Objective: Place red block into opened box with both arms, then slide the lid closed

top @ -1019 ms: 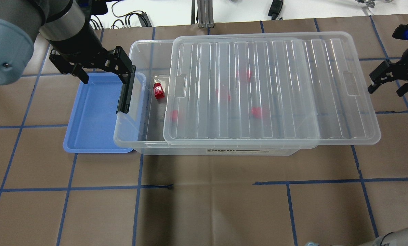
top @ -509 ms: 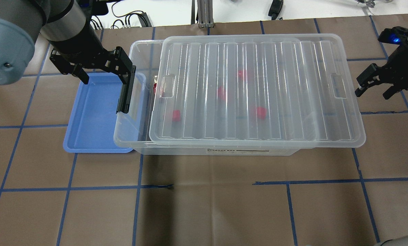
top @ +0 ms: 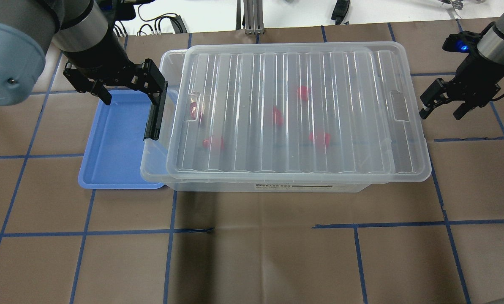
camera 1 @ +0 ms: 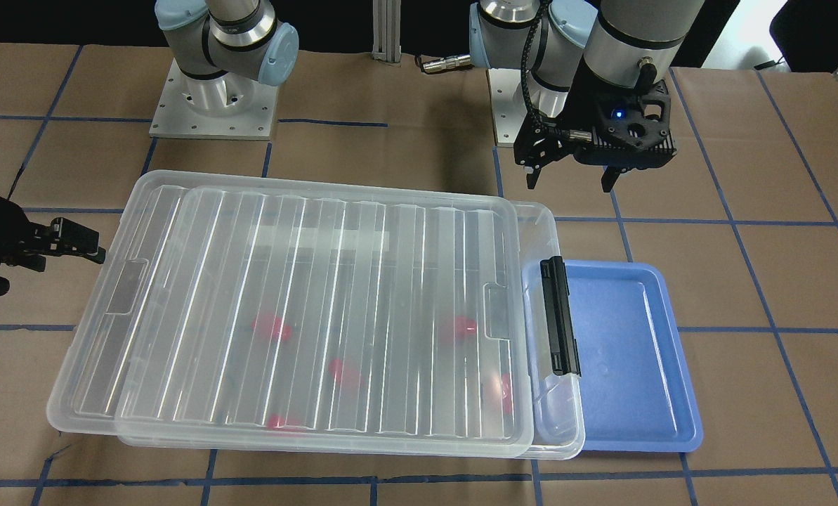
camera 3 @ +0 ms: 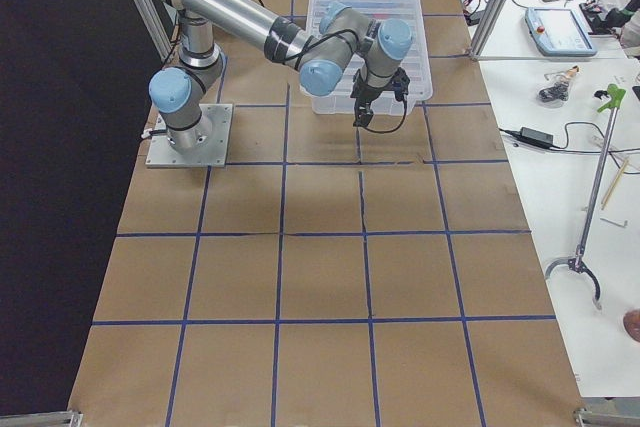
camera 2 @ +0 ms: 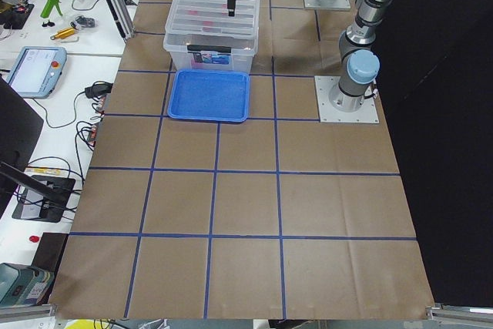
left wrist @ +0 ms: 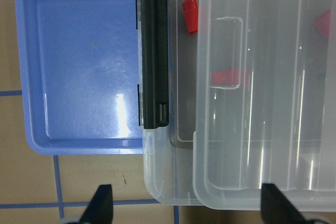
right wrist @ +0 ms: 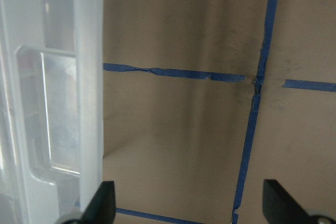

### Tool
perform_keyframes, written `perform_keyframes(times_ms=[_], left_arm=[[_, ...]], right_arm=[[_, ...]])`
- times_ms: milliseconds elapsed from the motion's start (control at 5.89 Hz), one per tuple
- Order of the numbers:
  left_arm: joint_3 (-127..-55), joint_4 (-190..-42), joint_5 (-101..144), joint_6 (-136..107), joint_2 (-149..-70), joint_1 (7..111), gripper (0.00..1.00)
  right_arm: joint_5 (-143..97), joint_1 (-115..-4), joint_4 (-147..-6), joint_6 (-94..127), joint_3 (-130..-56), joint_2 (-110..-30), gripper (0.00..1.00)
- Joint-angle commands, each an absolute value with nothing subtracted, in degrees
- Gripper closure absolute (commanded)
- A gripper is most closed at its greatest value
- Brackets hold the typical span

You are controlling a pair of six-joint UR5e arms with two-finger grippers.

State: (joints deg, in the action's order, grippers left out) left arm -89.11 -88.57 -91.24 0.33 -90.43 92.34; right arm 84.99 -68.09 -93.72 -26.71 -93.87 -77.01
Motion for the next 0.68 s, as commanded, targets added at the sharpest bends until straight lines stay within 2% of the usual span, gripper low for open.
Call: perform_keyframes(times_ms=[0, 509], left_arm=[[-89.12, -88.59, -91.23, 0.26, -90.53, 92.46, 0.02], [-89.12, -88.51, -91.05, 0.26, -90.97, 92.46, 0.02]], right_arm=[[84.99, -70.05, -93.69, -25.05, -93.87, -77.78, 0.00], [83.85, -70.40, -93.43, -25.05, -93.87, -77.78, 0.00]])
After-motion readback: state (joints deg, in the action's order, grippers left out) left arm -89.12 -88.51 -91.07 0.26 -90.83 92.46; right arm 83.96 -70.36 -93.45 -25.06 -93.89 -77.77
